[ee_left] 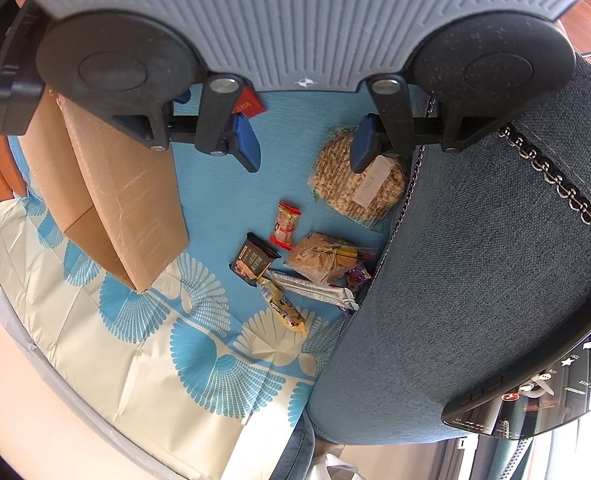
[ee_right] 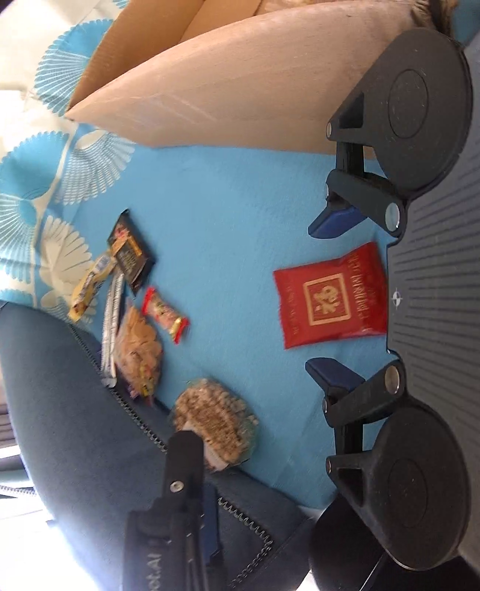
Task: Organize snacks
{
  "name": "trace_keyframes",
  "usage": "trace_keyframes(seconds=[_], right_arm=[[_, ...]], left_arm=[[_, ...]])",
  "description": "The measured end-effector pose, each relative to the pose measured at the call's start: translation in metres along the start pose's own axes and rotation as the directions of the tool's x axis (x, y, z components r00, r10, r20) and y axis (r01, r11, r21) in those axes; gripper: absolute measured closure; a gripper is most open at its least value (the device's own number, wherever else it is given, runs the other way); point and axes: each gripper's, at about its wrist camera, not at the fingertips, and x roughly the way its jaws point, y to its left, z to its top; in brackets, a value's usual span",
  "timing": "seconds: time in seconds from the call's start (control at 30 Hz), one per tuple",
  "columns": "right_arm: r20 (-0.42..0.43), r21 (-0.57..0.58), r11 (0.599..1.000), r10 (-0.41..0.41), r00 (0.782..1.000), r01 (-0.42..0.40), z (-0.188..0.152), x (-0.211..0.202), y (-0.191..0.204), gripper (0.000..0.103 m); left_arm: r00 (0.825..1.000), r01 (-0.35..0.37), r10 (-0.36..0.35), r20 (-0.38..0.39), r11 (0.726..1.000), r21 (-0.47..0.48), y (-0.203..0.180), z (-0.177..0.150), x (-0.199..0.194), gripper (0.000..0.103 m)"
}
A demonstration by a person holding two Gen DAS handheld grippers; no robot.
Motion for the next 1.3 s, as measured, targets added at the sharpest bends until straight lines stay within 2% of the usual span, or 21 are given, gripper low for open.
trace_keyframes(seconds=[0.13,0.2,0.27,0.4,0.5,0.57,0.63,0.67,0.77,0.87,0.9,1.0,1.2,1.3], right_arm=[[-0.033,-0.01,1.0,0.0,0.999,-0.001,-0.005,0.01,-0.002,0.027],[-0.023,-0.021,1.0,0.008,1.0,-0.008,-0.005,0.01,-0.001,0.03],[-0.012,-0.043,0.999,0.028,1.0,-0.029,-0.004,0.006,0.002,0.055],[-0.004,-0.034,0.999,0.026,1.0,-0.026,-0.002,0.003,0.002,0.06],[-0.006,-0.011,1.0,0.007,1.0,-0.007,0.0,0.001,-0.001,0.061],[-0.013,0.005,1.0,-0.009,1.0,0.009,0.0,0.002,-0.003,0.061],[-0.024,0.022,1.0,-0.01,1.0,0.01,0.001,0.003,-0.005,0.06],[-0.026,0.027,1.0,-0.009,1.0,0.01,0.001,0.003,-0.006,0.06],[-0.034,0.036,0.999,-0.005,0.999,0.006,0.001,0.003,-0.007,0.06],[-0.044,0.066,0.998,0.007,0.999,-0.004,0.002,0.003,-0.009,0.06],[-0.047,0.079,0.997,0.012,0.999,-0.008,0.003,0.003,-0.011,0.06],[-0.056,0.112,0.993,0.026,0.998,-0.02,0.005,0.005,-0.015,0.06],[-0.064,0.146,0.988,0.056,0.996,-0.047,0.006,0.004,-0.02,0.06],[-0.067,0.163,0.985,0.073,0.995,-0.062,0.006,0.004,-0.023,0.06]], left_arm=[[1.0,-0.001,0.001,-0.006,1.0,0.004,0.0,0.001,0.002,0.042],[1.0,-0.003,0.003,-0.017,1.0,0.006,0.0,0.001,0.003,0.041],[0.999,-0.012,0.012,-0.034,1.0,0.01,-0.002,0.001,0.006,0.04],[0.998,-0.032,0.033,-0.059,0.999,0.025,-0.007,0.003,0.011,0.034],[0.995,-0.065,0.066,-0.08,0.998,0.018,-0.01,0.005,0.015,0.034],[0.992,-0.077,0.075,-0.099,0.997,-0.024,-0.011,0.006,0.018,0.029],[0.989,-0.088,0.078,-0.124,0.993,-0.078,-0.012,0.007,0.023,0.018],[0.986,-0.104,0.09,-0.137,0.99,-0.099,-0.014,0.008,0.027,0.017],[0.971,-0.179,0.152,-0.185,0.974,-0.139,-0.017,0.008,0.041,0.013],[0.951,-0.25,0.199,-0.238,0.946,-0.206,-0.015,0.01,0.055,0.009],[0.946,-0.265,0.208,-0.247,0.937,-0.226,-0.014,0.01,0.059,0.005],[0.933,-0.317,0.251,-0.258,0.912,-0.259,-0.013,0.013,0.072,0.004],[0.898,-0.406,0.329,-0.291,0.876,-0.261,-0.01,0.021,0.1,0.004],[0.876,-0.443,0.372,-0.306,0.872,-0.209,-0.015,0.025,0.11,0.004]])
